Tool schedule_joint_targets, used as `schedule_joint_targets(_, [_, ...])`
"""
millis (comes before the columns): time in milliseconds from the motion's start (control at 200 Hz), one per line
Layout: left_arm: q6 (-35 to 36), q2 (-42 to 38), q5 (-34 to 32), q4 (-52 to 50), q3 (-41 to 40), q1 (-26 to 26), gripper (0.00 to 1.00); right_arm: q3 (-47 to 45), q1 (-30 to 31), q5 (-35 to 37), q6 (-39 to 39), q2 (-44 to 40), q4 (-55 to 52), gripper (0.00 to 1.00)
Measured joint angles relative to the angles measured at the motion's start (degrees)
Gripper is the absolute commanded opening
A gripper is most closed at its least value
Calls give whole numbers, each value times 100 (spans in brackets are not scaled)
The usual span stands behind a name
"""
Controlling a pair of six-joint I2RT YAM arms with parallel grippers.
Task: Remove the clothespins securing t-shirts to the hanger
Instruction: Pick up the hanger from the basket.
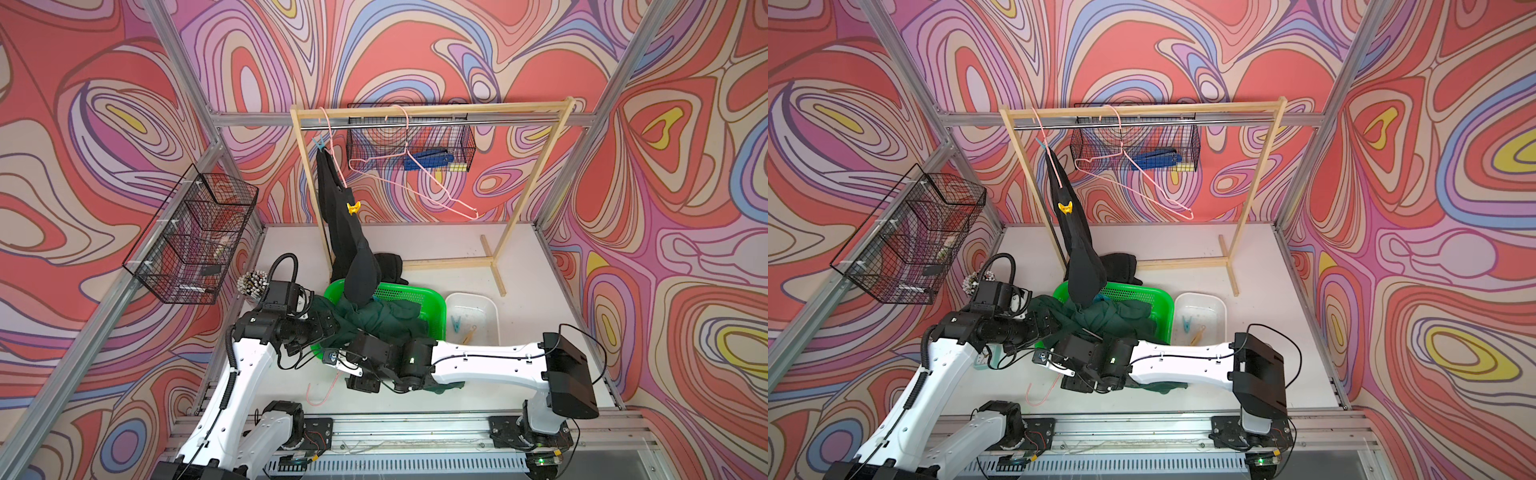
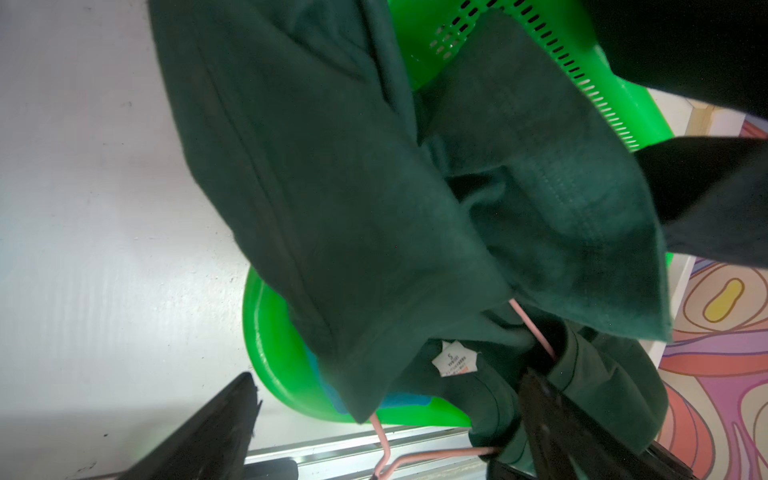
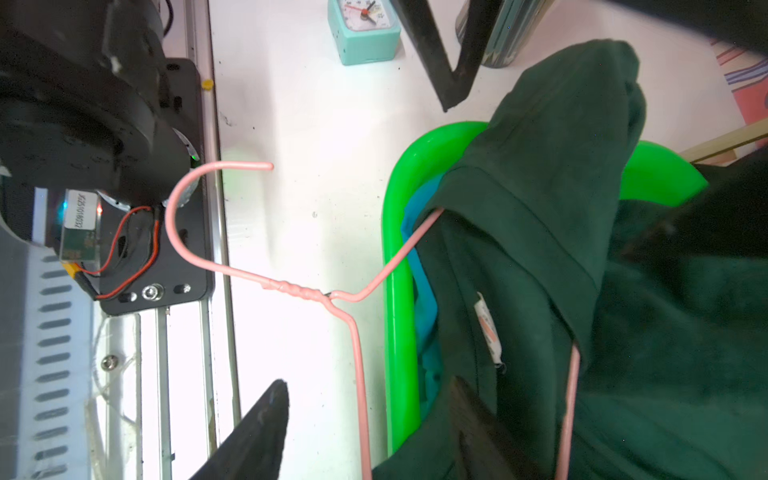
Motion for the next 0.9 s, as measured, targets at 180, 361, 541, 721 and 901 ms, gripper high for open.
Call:
schedule_joint_targets(180, [79,20,9,133,-28,50,100,0,33,219,-341,94,153,57])
schedule_joint_targets(361, [81,55,66,212,-116,116,100,-2,61,295,-590,481,420,53])
schedule_joint_targets(541, [81,87,129,275,-138,120,100,15,59,332,-715,693,498,47])
schedule_joint_targets(721, [81,85,140,289,-138,144,100,81,61,345,-767,715,518,42])
schedule_joint_targets(901, [83,85,149,291,-138,153,100,120,162,343,-782,715,549,40])
